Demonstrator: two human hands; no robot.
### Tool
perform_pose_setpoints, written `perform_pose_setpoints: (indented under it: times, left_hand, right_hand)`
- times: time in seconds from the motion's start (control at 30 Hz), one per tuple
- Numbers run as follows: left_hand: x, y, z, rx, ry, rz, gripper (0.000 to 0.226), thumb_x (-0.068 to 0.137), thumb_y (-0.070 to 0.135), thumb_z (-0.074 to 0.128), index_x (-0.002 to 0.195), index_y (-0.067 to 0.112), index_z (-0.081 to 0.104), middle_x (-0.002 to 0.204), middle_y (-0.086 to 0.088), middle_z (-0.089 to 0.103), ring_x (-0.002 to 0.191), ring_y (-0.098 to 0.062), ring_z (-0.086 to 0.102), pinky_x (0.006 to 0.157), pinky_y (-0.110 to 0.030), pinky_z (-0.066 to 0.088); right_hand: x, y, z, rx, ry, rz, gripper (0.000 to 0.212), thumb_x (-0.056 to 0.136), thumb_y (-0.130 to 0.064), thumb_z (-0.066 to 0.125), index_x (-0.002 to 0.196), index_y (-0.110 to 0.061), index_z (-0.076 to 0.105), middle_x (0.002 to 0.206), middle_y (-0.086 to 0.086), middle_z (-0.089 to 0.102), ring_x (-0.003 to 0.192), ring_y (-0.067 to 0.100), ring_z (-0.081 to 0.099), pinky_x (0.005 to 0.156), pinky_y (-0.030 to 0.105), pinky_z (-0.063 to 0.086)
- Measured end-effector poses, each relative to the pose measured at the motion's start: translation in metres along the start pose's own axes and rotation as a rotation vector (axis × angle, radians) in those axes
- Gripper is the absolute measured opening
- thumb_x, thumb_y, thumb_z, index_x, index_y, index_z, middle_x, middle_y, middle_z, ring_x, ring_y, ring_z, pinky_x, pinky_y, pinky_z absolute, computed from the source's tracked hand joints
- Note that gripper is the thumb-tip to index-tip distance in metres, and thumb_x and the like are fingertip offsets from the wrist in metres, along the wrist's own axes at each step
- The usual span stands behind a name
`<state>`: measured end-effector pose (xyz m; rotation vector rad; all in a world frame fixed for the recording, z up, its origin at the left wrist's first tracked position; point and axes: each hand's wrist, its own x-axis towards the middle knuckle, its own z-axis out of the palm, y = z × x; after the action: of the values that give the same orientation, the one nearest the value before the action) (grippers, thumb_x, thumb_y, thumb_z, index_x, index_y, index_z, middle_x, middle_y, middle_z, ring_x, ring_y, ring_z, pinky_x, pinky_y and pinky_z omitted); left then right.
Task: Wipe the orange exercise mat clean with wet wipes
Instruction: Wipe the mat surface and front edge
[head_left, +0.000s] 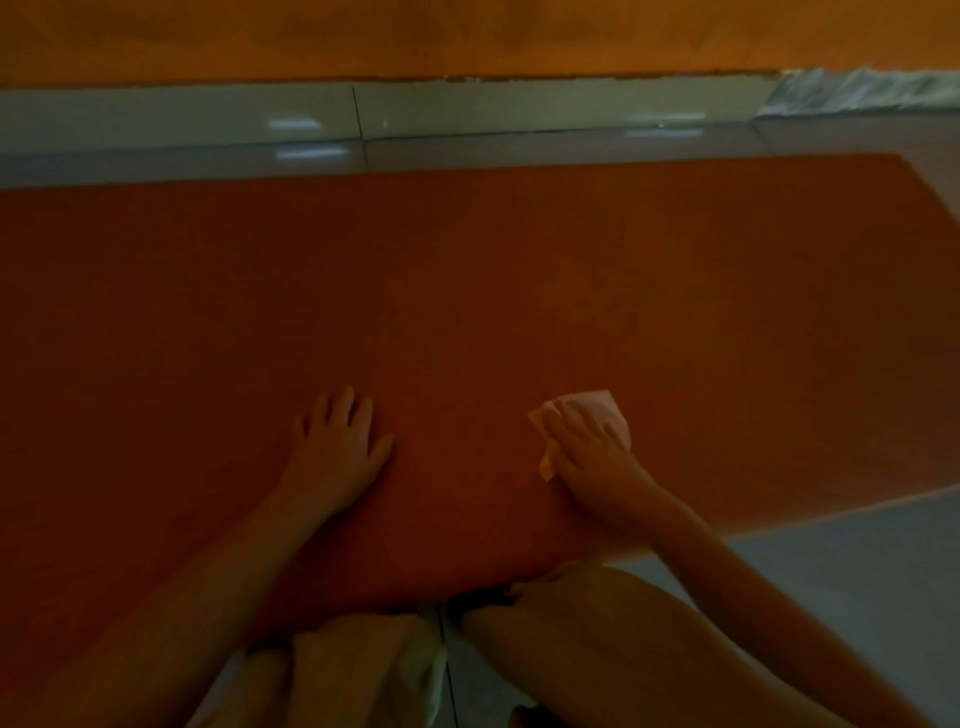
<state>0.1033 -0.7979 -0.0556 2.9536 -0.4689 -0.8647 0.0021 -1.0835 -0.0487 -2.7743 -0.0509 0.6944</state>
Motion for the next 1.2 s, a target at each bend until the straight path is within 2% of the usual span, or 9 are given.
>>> perform_pose_setpoints:
  times: [0.07,0.17,0.4,0.47,0.67,0.8,0.93,1.07,1.2]
  left_hand:
    - [0.001,0.007,-0.001,-0.036,0.024,-0.013,0.065,0.101,0.051,0.027,0.153,0.014,0.016,0.161,-0.008,0.003,0.148,-0.03,0.001,0.119,-0.05,0.006]
    - [0.0,0.015,-0.001,-0.073,0.085,-0.013,0.063,0.101,0.047,0.03,0.151,0.008,0.022,0.161,-0.009,0.008,0.148,-0.025,0.005,0.12,-0.047,0.008]
    - [-0.004,0.018,0.003,-0.092,0.121,-0.025,0.062,0.103,0.044,0.027,0.153,0.009,0.018,0.161,-0.007,0.007,0.149,-0.022,0.004,0.12,-0.042,0.007]
    - [-0.005,0.019,0.002,-0.088,0.136,-0.021,0.061,0.103,0.043,0.028,0.152,0.009,0.02,0.161,-0.007,0.009,0.148,-0.022,0.007,0.12,-0.042,0.008]
    - [-0.005,0.02,0.0,-0.097,0.136,-0.035,0.06,0.101,0.043,0.032,0.151,0.01,0.025,0.16,-0.006,0.013,0.148,-0.022,0.01,0.12,-0.043,0.011]
    - [-0.003,0.018,0.004,-0.119,0.158,-0.038,0.06,0.101,0.043,0.034,0.151,0.011,0.026,0.16,-0.005,0.014,0.147,-0.021,0.01,0.12,-0.043,0.012]
    - [-0.004,0.015,0.006,-0.152,0.171,0.005,0.064,0.099,0.052,0.024,0.153,0.017,0.019,0.161,0.0,0.007,0.148,-0.016,0.001,0.119,-0.043,0.005]
    - [-0.002,0.017,0.004,-0.161,0.141,0.073,0.091,0.073,0.061,-0.012,0.153,0.023,0.009,0.161,0.007,0.0,0.136,0.0,-0.015,0.118,-0.037,-0.005]
    - [0.004,0.015,0.01,-0.17,0.157,0.069,0.091,0.074,0.059,-0.011,0.153,0.022,0.013,0.161,0.007,0.004,0.137,-0.001,-0.012,0.118,-0.037,-0.004]
  right_hand:
    - [-0.013,-0.009,0.012,0.036,-0.05,-0.07,0.084,0.082,-0.069,-0.02,0.153,-0.03,0.006,0.157,-0.01,-0.009,0.145,0.014,-0.015,0.118,0.047,-0.008]
    - [-0.044,-0.004,0.014,0.127,-0.061,-0.198,0.067,0.089,-0.067,-0.008,0.148,-0.039,0.006,0.153,-0.02,-0.007,0.143,0.003,-0.016,0.115,0.033,-0.011]
    - [-0.017,0.035,-0.004,0.061,-0.044,0.05,0.055,0.092,-0.065,-0.005,0.138,-0.038,-0.016,0.148,-0.013,-0.021,0.145,0.015,-0.018,0.119,0.048,-0.008]
    - [-0.005,0.02,-0.005,0.088,-0.027,0.017,0.044,0.103,-0.044,0.01,0.139,-0.037,-0.015,0.147,-0.014,-0.022,0.144,0.015,-0.021,0.117,0.044,-0.013]
    - [-0.028,0.02,-0.009,0.054,-0.118,-0.227,0.067,0.081,-0.069,-0.012,0.143,-0.045,-0.008,0.152,-0.022,-0.019,0.14,0.003,-0.027,0.112,0.032,-0.019]
    - [-0.014,0.036,-0.023,0.081,-0.15,-0.131,0.051,0.095,-0.053,0.007,0.144,-0.044,-0.006,0.151,-0.024,-0.019,0.139,-0.002,-0.026,0.116,0.034,-0.015]
    - [0.041,0.036,-0.031,-0.021,-0.128,-0.035,0.066,0.093,-0.06,-0.003,0.148,-0.026,-0.013,0.153,-0.008,-0.023,0.144,0.015,-0.021,0.118,0.049,-0.009]
    - [0.046,0.003,-0.025,0.056,-0.092,-0.176,0.05,0.105,-0.036,0.018,0.151,-0.035,0.0,0.156,-0.013,-0.015,0.141,0.01,-0.023,0.115,0.038,-0.018]
    - [0.026,0.006,-0.035,0.05,-0.152,-0.28,0.05,0.102,-0.041,0.019,0.147,-0.04,-0.004,0.145,-0.025,-0.019,0.13,-0.006,-0.028,0.097,0.014,-0.029]
